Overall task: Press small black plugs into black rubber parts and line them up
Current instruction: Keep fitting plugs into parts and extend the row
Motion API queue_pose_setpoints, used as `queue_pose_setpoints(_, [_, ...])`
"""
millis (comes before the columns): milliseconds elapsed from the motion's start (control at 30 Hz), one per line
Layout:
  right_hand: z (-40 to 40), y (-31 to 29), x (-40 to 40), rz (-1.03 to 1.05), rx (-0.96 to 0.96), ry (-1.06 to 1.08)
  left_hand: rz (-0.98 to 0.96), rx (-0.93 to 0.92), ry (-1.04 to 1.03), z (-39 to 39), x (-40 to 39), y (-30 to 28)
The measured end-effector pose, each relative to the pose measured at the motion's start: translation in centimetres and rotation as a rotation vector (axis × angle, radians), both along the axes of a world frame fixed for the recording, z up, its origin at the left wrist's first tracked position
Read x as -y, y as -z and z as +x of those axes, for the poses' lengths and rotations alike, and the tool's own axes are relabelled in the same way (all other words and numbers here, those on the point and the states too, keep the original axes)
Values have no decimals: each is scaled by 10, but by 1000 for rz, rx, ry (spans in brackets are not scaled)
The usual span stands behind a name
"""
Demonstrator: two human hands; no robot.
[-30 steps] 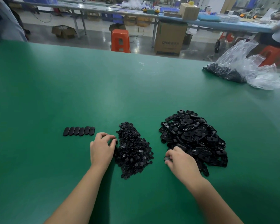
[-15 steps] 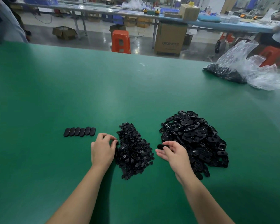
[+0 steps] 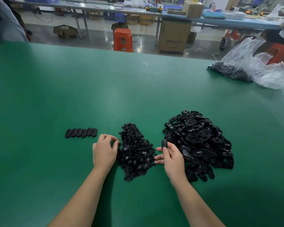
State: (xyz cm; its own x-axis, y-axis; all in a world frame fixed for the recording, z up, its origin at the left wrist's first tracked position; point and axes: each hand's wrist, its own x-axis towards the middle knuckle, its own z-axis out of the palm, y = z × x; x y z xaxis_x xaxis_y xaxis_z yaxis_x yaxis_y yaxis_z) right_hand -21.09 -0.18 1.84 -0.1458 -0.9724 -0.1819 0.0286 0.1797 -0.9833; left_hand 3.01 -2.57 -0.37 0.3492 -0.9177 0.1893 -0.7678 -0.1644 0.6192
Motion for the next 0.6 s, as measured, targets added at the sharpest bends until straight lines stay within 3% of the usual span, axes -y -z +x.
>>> queue_pose_setpoints(333, [-3,14,-7,-94,-192,12,-43,-242,-67,-2,-6,-4])
queue_pose_setpoints(600, [-3,13,-8,-118,-118,-26,-52,-311,-73,-2,-8,-7])
